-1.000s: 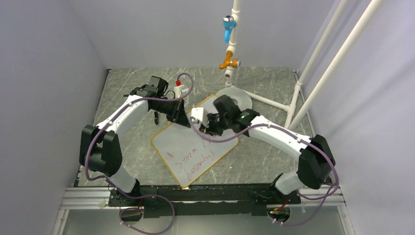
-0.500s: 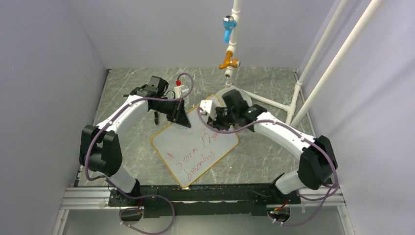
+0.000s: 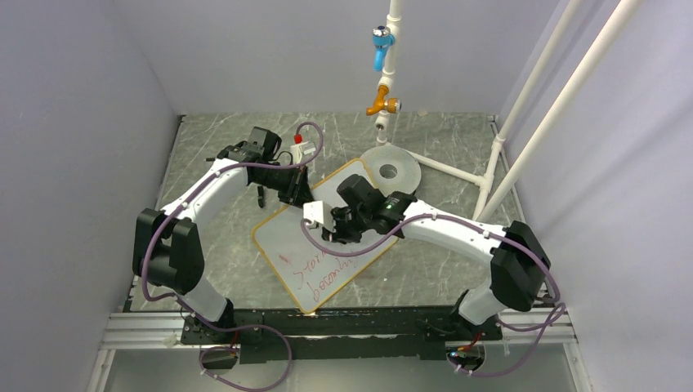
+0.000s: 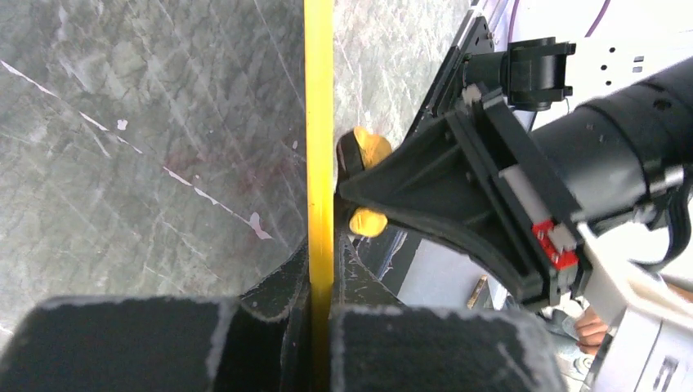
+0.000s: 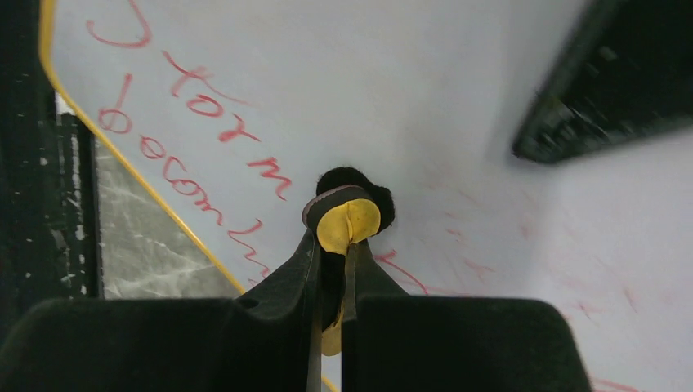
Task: Erase the whiteboard
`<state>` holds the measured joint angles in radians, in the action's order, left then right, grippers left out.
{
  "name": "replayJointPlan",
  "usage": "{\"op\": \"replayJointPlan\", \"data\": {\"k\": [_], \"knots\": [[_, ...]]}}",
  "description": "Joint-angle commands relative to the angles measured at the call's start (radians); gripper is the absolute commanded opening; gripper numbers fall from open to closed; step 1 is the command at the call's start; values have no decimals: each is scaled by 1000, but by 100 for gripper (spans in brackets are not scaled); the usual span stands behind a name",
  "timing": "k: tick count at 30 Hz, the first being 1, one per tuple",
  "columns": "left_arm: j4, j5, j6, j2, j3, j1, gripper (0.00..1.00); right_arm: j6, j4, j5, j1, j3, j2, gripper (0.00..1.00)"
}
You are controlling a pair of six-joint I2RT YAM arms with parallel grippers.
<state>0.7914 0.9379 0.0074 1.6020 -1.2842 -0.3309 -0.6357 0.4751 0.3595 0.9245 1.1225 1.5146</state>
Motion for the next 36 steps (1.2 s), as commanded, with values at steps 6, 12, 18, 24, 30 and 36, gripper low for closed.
{"op": "replayJointPlan", "data": {"k": [6,12,18,24,30,36], "knots": [[3,88,12,-21,-12,-10,0,10,-51,-8,-219,-16,-93,0],[5,85,14,-21,-11,-9,0,-109,40,56,-79,-15,-48,0],[5,84,14,-17,-11,-10,0,-64,0,0,-91,-7,-42,0],[3,87,11,-21,-10,-9,0,-4,-57,-4,-245,-34,-94,0],[2,85,11,-22,-10,-10,0,-47,-2,91,-207,-26,-89,0],[5,82,11,-19,-9,-10,0,-24,-39,12,-202,-25,-74,0]]}}
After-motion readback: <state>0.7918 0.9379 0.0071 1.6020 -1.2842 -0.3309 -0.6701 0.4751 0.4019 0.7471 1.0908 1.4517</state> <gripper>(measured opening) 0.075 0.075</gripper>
